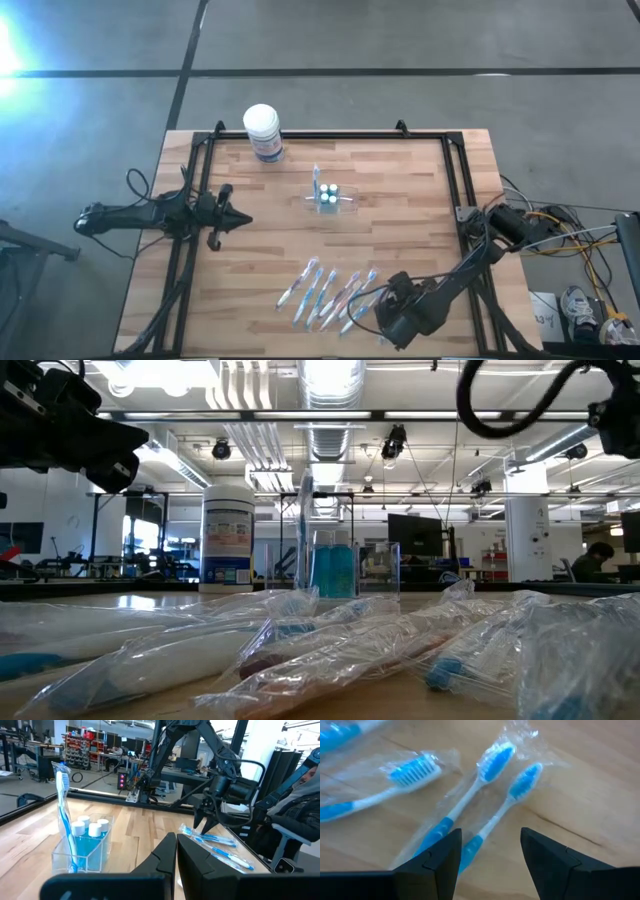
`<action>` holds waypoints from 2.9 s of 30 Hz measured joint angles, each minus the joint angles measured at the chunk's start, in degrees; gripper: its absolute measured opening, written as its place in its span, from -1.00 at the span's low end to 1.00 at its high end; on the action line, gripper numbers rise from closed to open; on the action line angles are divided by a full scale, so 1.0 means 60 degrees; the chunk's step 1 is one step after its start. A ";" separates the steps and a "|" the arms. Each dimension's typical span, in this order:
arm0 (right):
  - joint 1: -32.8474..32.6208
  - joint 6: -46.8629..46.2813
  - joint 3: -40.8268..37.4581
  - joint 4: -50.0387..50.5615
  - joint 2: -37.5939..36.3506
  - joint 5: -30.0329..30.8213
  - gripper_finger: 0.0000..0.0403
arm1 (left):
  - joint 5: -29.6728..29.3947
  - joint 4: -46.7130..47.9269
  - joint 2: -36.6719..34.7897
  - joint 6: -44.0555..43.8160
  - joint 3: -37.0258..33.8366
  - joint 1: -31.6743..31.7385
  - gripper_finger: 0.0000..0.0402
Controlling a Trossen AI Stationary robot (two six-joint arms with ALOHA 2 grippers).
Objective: Pick & Place toothbrushing station
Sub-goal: Put the blue toothbrush into the transparent bin organizer
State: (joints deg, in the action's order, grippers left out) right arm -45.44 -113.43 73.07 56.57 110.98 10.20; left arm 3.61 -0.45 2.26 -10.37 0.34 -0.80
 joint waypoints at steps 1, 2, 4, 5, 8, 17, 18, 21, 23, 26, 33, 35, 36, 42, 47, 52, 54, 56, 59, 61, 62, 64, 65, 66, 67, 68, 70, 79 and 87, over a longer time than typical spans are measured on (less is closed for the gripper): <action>-0.0010 0.0004 -0.0020 -0.0027 0.0041 -0.0039 -0.02 | -0.0003 0.0000 0.0005 0.0001 0.0000 0.0000 -0.91; -0.0007 0.0016 -0.0023 -0.0018 0.0070 -0.0163 -0.04 | -0.0003 0.0000 0.0018 0.0002 0.0000 0.0000 -0.91; -0.0006 0.0267 -0.0086 -0.0036 0.0094 -0.0397 -0.07 | -0.0003 0.0004 0.0029 0.0004 0.0000 0.0000 -0.91; -0.0006 0.0491 -0.0128 -0.0064 0.0098 -0.0469 -0.10 | -0.0003 0.0004 0.0029 0.0007 0.0000 0.0000 -0.91; -0.0006 0.1044 -0.0220 -0.0076 0.0098 -0.0501 -0.18 | -0.0002 0.0004 0.0036 0.0039 0.0000 0.0000 -0.91; -0.0006 0.3608 -0.0267 -0.0066 0.0095 -0.0524 -0.50 | 0.0001 0.0007 0.0036 0.0038 0.0000 0.0000 -0.91; -0.0006 0.3850 -0.0256 -0.0064 0.0095 -0.0532 -0.54 | 0.0001 0.0007 0.0036 0.0033 0.0000 0.0000 -0.91; -0.0006 0.4543 -0.0187 -0.0064 0.0087 -0.0532 -0.64 | 0.0001 0.0007 0.0036 0.0033 0.0000 0.0007 -0.91; -0.0006 0.4793 -0.0122 -0.0006 0.0066 -0.0532 -0.70 | 0.0001 0.0007 0.0036 0.0029 0.0000 0.0007 -0.91; -0.0006 0.4683 -0.0020 0.0002 0.0005 -0.0529 -0.74 | 0.0003 0.0007 0.0036 0.0018 0.0000 0.0007 -0.91; -0.0006 0.2795 0.0071 0.0010 -0.0382 -0.0495 -0.70 | 0.0012 0.0007 0.0036 -0.0080 0.0000 0.0007 -0.91; -0.0006 0.2294 0.0071 0.0005 -0.0441 -0.0482 -0.65 | 0.0029 0.0004 0.0036 -0.0112 0.0000 -0.0003 -0.91; -0.0006 0.2140 0.0067 0.0004 -0.0441 -0.0480 -0.62 | 0.0036 0.0004 0.0036 -0.0126 0.0000 -0.0004 -0.91; -0.0006 0.1752 0.0031 -0.0118 -0.0269 -0.0624 -0.41 | 0.0070 0.0004 0.0036 -0.0182 0.0000 -0.0004 -0.91; 0.0001 0.1716 -0.0205 -0.0331 -0.0219 -0.0830 -0.26 | 0.0081 0.0004 0.0036 -0.0182 0.0000 -0.0004 -0.91; 0.0013 0.1739 -0.0678 -0.0687 -0.0219 -0.0968 -0.23 | 0.0092 0.0001 0.0036 -0.0178 0.0000 -0.0004 -0.91; 0.0016 0.1779 -0.0939 -0.1124 -0.0293 -0.0999 -0.24 | 0.0095 0.0000 0.0036 -0.0178 0.0000 -0.0004 -0.91; 0.0028 0.1892 -0.1235 -0.1588 -0.0348 -0.1021 -0.27 | 0.0099 -0.0006 0.0039 -0.0178 0.0000 -0.0004 -0.91; 0.0096 0.1911 -0.1610 -0.2025 -0.0402 -0.1278 -0.31 | 0.0114 -0.0041 0.0040 -0.0175 0.0000 -0.0004 -0.91; 0.0140 0.1991 -0.1755 -0.2144 -0.0423 -0.1535 -0.33 | 0.0126 -0.0095 0.0040 -0.0175 0.0000 -0.0004 -0.91; 0.0176 0.2121 -0.1803 -0.2179 -0.0423 -0.1606 -0.34 | 0.0126 -0.0102 0.0040 -0.0175 0.0000 -0.0007 -0.91; 0.0217 0.2386 -0.1852 -0.2217 -0.0423 -0.1636 -0.36 | 0.0128 -0.0106 0.0040 -0.0174 0.0000 -0.0007 -0.91; 0.0236 0.2553 -0.1855 -0.2217 -0.0423 -0.1648 -0.38 | 0.0128 -0.0106 0.0040 -0.0175 0.0000 -0.0007 -0.91; 0.0266 0.2719 -0.1862 -0.2217 -0.0423 -0.1670 -0.40 | 0.0128 -0.0109 0.0040 -0.0171 0.0000 -0.0007 -0.91; 0.0295 0.2864 -0.1869 -0.2219 -0.0423 -0.1695 -0.42 | 0.0128 -0.0109 0.0040 -0.0171 0.0000 -0.0007 -0.91; 0.0324 0.3010 -0.1872 -0.2213 -0.0423 -0.1712 -0.46 | 0.0128 -0.0109 0.0040 -0.0168 0.0000 -0.0007 -0.91; 0.0369 0.3314 -0.1909 -0.2213 -0.0423 -0.1755 -0.54 | 0.0128 -0.0113 0.0040 -0.0149 0.0000 -0.0007 -0.91; 0.0475 0.4299 -0.2103 -0.2211 -0.0697 -0.1731 -0.91 | 0.0142 -0.0102 0.0040 -0.0201 0.0000 -0.0007 -0.91; 0.0440 0.5139 -0.2190 -0.2097 -0.2332 0.1007 -0.95 | 0.0142 -0.0112 0.0040 -0.0328 0.0000 -0.0007 -0.91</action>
State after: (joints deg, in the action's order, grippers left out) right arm -42.80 -82.59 59.93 43.98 96.99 16.24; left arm 4.47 -1.12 2.50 -12.34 0.34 -0.84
